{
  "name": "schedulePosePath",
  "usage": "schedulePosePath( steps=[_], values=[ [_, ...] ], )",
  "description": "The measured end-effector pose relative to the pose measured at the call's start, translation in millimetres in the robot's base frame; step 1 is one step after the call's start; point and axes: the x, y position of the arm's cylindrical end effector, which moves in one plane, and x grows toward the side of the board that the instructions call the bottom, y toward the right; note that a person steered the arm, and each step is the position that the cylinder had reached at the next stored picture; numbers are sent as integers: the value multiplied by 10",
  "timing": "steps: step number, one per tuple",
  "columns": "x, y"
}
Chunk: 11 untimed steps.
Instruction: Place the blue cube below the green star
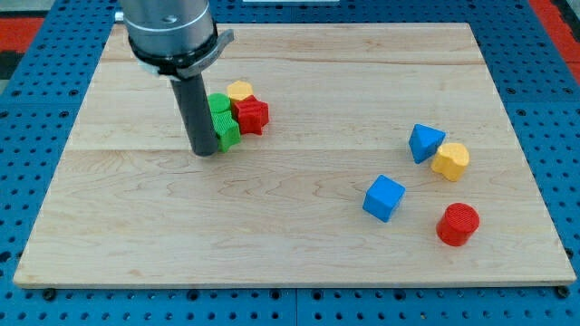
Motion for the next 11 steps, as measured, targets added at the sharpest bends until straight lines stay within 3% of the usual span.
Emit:
schedulePosePath(
  steps=[1,2,5,6,7,8,9,11],
  values=[
    [-104,135],
    [386,180],
    [145,2022],
    [295,2367],
    [433,2413],
    [836,2181],
    [823,1573],
    [918,2629]
  ],
)
